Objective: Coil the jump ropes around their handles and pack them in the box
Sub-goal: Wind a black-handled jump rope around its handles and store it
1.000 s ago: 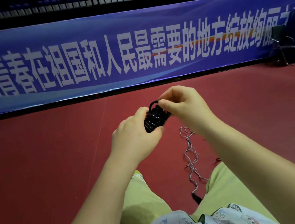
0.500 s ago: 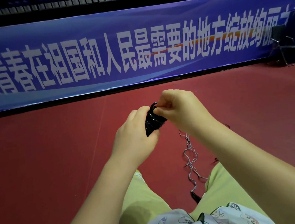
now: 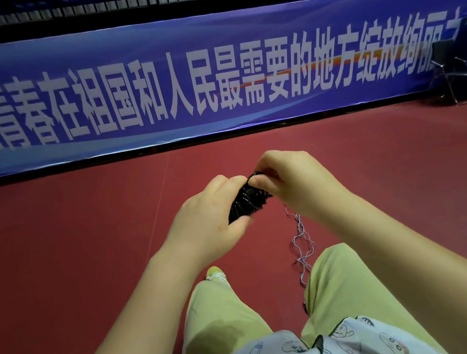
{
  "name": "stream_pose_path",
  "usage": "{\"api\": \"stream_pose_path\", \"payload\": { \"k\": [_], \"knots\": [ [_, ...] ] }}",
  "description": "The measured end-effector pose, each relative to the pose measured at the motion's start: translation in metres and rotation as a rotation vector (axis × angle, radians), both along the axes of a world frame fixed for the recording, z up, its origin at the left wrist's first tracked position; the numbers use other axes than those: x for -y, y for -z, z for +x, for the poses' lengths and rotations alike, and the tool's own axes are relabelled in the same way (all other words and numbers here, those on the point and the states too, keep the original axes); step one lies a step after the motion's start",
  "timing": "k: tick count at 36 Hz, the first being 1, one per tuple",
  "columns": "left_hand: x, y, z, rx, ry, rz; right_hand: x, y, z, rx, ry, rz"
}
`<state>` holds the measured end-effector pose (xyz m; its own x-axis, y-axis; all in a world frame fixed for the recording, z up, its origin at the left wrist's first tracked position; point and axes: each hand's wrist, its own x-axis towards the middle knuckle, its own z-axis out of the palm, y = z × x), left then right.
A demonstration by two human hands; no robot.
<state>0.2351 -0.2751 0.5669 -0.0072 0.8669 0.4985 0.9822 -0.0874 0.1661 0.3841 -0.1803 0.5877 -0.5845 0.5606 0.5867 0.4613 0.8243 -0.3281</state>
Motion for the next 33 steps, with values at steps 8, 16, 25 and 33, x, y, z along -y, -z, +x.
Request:
{"api": "stream_pose_path", "payload": {
  "k": [8, 16, 25, 33],
  "knots": [
    [-0.001, 0.000, 0.009, 0.087, 0.041, 0.056, 0.002, 0.012, 0.003, -0.338, -0.013, -0.164],
    [-0.002, 0.005, 0.021, 0.269, 0.063, 0.084, 0.003, 0.007, 0.022, -0.405, -0.297, -0.497],
    [0.005, -0.004, 0.025, 0.080, 0.057, 0.109, 0.006, 0.005, 0.031, -0.258, -0.149, -0.166],
    [0.012, -0.014, 0.021, -0.039, 0.116, 0.153, 0.009, 0.002, 0.036, -0.259, -0.133, 0.014]
  ]
}}
